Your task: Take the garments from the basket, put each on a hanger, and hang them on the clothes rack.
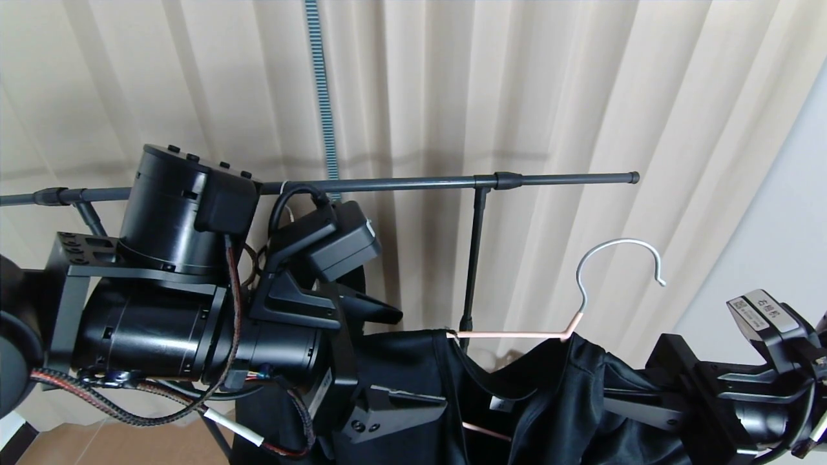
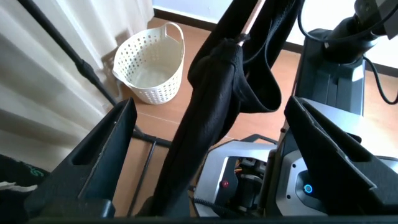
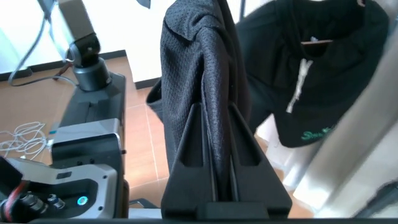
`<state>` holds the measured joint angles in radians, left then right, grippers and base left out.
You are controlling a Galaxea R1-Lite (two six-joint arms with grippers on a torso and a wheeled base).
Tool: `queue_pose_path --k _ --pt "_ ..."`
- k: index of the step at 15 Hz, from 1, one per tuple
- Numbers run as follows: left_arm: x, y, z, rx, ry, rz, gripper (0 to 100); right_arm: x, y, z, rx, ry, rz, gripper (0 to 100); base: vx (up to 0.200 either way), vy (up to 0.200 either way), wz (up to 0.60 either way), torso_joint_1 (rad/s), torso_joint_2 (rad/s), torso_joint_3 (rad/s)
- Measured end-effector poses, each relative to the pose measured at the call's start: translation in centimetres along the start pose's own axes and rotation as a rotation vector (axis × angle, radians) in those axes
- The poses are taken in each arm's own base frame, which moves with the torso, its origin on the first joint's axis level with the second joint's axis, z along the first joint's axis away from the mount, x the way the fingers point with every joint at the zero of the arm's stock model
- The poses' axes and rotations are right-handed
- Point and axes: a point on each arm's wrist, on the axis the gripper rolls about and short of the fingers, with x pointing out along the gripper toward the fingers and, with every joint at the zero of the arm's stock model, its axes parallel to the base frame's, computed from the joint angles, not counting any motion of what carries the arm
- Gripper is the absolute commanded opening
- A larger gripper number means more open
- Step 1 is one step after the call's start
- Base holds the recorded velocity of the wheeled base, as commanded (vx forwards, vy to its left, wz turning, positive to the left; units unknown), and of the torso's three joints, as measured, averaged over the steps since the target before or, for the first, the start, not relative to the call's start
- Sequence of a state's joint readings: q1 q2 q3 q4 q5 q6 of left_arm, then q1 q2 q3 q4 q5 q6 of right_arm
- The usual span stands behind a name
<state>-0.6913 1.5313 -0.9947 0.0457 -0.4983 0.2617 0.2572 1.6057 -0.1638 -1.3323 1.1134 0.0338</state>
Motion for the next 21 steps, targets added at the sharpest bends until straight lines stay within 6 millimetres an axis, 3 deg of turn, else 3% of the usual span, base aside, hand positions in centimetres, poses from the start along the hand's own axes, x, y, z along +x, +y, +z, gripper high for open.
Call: queue_pose_path --k 5,6,17,18,21 --pt "0.78 -0.39 -0.24 0.001 0.019 -0.025 100 -0.12 0.43 0.27 -0.016 -0.007 0.004 0 0.0 0.0 0.0 0.0 0.0 0.0" --pt "0.81 -0.41 -0.24 0.001 0.019 -0.026 0 -0.12 0.45 0.29 -0.017 -0.007 0.005 0 0.0 0.0 0.0 0.0 0.0 0.0" --pt "0.94 -0.52 -0.51 0.004 0.026 -0.033 0 0.08 0.02 0.37 -0.004 -0.007 -0.001 0 0.0 0.0 0.0 0.0 0.0 0.0" --pt "0.94 -0.54 -0.49 0.005 0.026 -0.033 0 0.09 -0.03 0.4 -0.003 -0.008 -0.002 100 0.0 0.0 0.0 0.0 0.0 0.0" --pt "0.84 -0.6 -0.72 0.002 0.029 -0.032 0 0.1 -0.08 0.42 -0.003 -0.009 -0.005 100 0.0 0.0 0.0 0.0 0.0 0.0"
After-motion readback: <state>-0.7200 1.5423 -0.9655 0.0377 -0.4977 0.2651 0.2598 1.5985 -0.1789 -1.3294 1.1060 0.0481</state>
